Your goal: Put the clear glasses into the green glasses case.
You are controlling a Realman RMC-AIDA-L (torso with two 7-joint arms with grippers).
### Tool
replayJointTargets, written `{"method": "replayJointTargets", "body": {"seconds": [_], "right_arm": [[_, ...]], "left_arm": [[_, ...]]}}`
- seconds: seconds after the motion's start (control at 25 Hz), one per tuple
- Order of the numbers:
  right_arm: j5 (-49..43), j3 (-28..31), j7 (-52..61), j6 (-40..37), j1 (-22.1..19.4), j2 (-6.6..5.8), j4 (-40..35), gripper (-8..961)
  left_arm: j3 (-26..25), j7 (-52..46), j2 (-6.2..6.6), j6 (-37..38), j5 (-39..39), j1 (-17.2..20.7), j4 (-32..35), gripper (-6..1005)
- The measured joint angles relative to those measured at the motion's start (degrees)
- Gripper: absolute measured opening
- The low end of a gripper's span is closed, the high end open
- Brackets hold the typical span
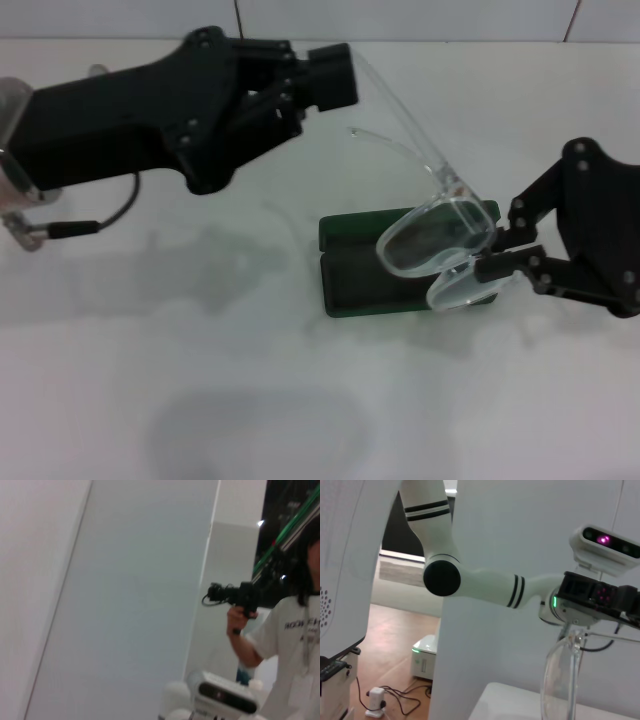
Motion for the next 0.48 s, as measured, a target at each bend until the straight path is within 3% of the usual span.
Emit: {"method": "replayJointTargets", "body": {"seconds": [0.48], "right_arm": [[1.6, -3.22, -3.47, 1.13, 1.79, 0.17, 5.45, 62]], "left_arm": [[2.54, 2.77, 0.0, 1.25, -5.31, -0.8, -5.08, 66]]}}
